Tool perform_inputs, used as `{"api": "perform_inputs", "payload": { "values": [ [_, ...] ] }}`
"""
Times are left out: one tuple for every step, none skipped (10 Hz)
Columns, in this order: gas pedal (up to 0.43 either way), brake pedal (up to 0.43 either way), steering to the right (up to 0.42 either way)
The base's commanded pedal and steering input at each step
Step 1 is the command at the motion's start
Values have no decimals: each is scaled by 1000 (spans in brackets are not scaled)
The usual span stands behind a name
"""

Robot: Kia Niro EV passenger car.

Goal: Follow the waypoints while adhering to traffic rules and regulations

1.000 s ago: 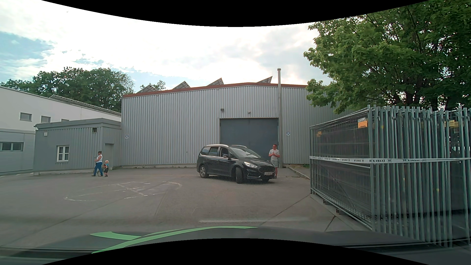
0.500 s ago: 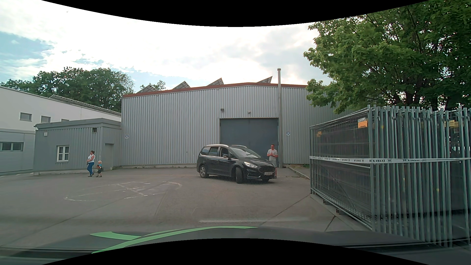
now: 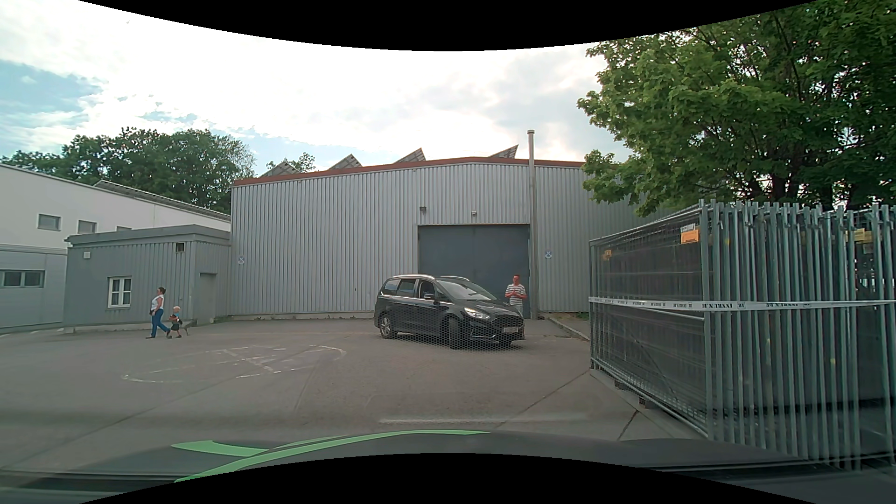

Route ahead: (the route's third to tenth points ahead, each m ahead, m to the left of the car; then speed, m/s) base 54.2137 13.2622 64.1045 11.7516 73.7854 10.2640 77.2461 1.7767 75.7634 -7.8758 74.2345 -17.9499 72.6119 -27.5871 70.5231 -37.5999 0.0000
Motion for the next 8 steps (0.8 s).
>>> {"api": "perform_inputs", "payload": {
  "values": [
    [0,293,-27],
    [0,293,-27],
    [0,293,-27],
    [0,293,-27],
    [0,293,-27],
    [0,293,-27],
    [0,293,-27],
    [0,293,-27]
  ]
}}
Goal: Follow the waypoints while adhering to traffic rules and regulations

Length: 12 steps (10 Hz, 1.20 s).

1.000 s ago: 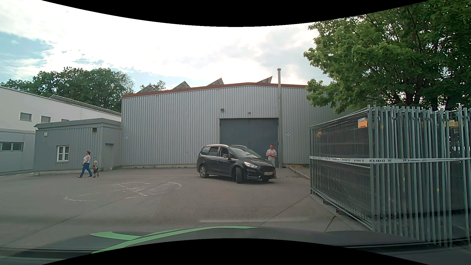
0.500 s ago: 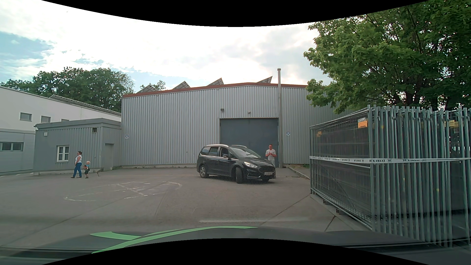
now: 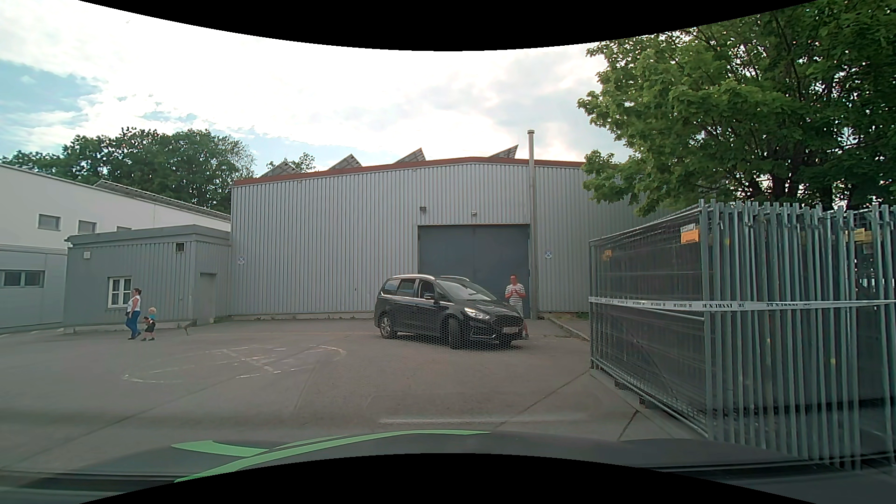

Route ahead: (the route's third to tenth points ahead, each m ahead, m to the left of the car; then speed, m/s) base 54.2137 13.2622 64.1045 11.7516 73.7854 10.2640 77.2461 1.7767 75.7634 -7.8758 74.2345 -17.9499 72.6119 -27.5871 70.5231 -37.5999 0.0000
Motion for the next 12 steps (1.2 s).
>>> {"api": "perform_inputs", "payload": {
  "values": [
    [0,293,-27],
    [0,293,-27],
    [0,293,-27],
    [0,293,-27],
    [0,293,-27],
    [0,293,-27],
    [0,293,-27],
    [0,293,-27],
    [0,293,-27],
    [0,293,-27],
    [0,293,-27],
    [0,293,-27]
  ]
}}
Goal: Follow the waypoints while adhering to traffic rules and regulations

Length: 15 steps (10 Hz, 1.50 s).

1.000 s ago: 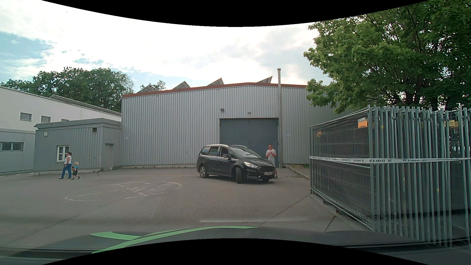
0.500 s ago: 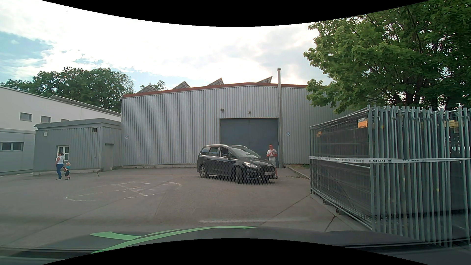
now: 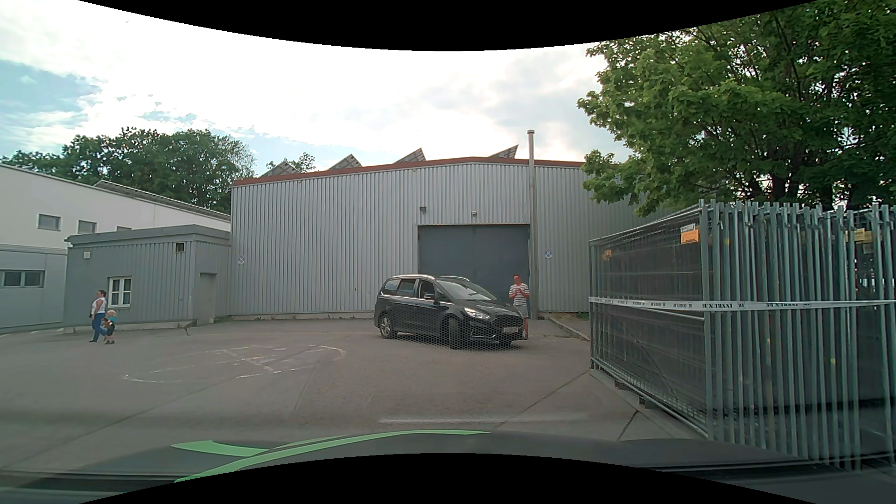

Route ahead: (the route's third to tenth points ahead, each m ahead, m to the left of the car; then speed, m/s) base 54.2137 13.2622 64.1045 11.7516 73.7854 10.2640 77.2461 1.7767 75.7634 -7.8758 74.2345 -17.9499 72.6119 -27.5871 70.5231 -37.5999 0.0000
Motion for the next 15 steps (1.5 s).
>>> {"api": "perform_inputs", "payload": {
  "values": [
    [0,293,-27],
    [0,293,-27],
    [0,293,-27],
    [0,293,-27],
    [0,293,-27],
    [0,293,-27],
    [0,293,-27],
    [0,293,-27],
    [0,293,-27],
    [0,293,-27],
    [0,293,-27],
    [0,293,-27],
    [0,293,-27],
    [0,293,-27],
    [0,293,-27]
  ]
}}
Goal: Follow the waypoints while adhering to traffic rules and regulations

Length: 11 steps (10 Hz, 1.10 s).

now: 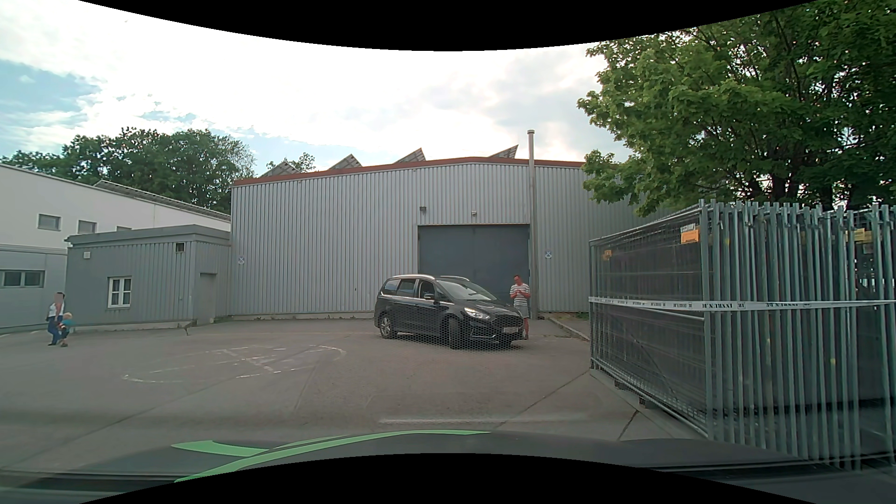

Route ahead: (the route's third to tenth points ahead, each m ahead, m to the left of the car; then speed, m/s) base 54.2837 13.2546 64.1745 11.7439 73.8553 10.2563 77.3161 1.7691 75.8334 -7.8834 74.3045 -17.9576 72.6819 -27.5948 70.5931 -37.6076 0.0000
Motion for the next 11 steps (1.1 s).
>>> {"api": "perform_inputs", "payload": {
  "values": [
    [0,293,-27],
    [0,293,-27],
    [0,293,-27],
    [0,293,-27],
    [0,293,-27],
    [0,293,-27],
    [0,293,-27],
    [0,293,-27],
    [0,293,-27],
    [0,293,-27],
    [0,293,-27]
  ]
}}
